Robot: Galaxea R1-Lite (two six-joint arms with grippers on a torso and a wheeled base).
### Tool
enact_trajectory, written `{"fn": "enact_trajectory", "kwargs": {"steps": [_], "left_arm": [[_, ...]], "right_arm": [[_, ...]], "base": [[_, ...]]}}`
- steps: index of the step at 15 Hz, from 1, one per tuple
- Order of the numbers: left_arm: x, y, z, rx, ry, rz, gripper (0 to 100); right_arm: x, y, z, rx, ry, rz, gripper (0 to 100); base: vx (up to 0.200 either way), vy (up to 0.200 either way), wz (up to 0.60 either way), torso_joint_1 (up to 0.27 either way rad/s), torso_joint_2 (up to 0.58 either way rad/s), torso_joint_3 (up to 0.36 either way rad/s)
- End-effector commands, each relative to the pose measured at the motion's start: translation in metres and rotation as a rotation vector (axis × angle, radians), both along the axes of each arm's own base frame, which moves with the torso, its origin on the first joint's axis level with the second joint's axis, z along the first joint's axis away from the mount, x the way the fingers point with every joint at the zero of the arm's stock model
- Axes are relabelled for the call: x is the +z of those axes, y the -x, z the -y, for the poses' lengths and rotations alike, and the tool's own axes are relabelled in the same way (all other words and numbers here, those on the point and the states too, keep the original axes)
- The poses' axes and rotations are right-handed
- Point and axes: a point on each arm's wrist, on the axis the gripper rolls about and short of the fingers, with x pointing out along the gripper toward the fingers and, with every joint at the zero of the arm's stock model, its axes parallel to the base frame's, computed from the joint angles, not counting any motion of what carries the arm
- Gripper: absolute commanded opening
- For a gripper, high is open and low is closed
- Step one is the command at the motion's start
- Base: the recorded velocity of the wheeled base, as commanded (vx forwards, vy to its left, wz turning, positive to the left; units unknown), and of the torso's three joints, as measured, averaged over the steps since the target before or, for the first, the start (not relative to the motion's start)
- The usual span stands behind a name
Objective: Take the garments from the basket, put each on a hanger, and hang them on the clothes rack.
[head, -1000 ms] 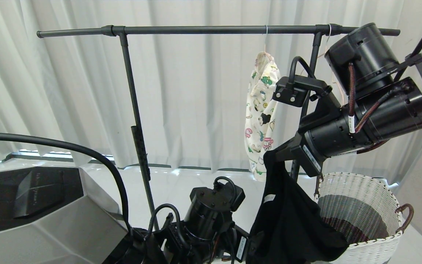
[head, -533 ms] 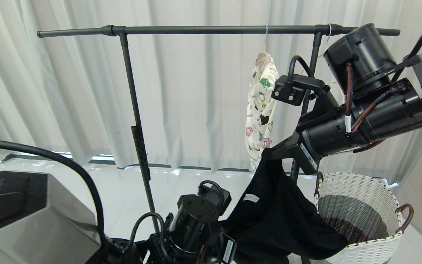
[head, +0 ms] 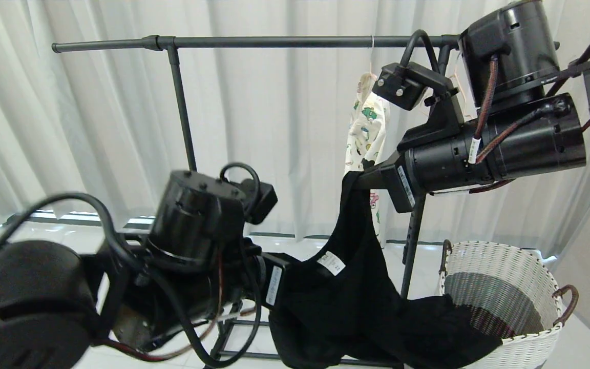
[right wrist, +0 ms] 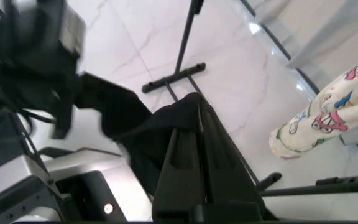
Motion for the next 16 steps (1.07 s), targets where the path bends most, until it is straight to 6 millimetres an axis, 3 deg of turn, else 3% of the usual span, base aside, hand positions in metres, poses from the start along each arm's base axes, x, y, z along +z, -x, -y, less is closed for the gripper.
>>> {"fn": "enact_trajectory", "kwargs": {"steps": [1,5,9,12,16], "left_arm": [[0.075,0.011,-0.022,0.033,0.086,0.101,0],[0.096,0.014,-0.024,-0.068,-0.036,0.231,0],[0.128,0.012,-0.022,-0.102,-0.048,0.343,0],[0.145,0.03,-0.024,-0.159,-0.08,0.286,0],[0.146,0.052,-0.012,-0.264,-0.073,0.277,0]], "right_arm": [[0.013,0.009,0.013,-0.031,-0.014,0.032,0],[0.03,0.024,0.044,-0.135,0.01,0.059,0],[0.049,0.038,0.078,-0.201,-0.005,0.079,0],[0.073,0.044,0.086,-0.211,-0.04,0.114,0],[0.079,0.058,0.097,-0.208,-0.033,0.108,0]], "base": [[0.0,0.0,0.0,0.0,0.0,0.0],[0.0,0.0,0.0,0.0,0.0,0.0],[0.0,0.0,0.0,0.0,0.0,0.0],[0.0,0.0,0.0,0.0,0.0,0.0],[0.0,0.0,0.0,0.0,0.0,0.0]]}}
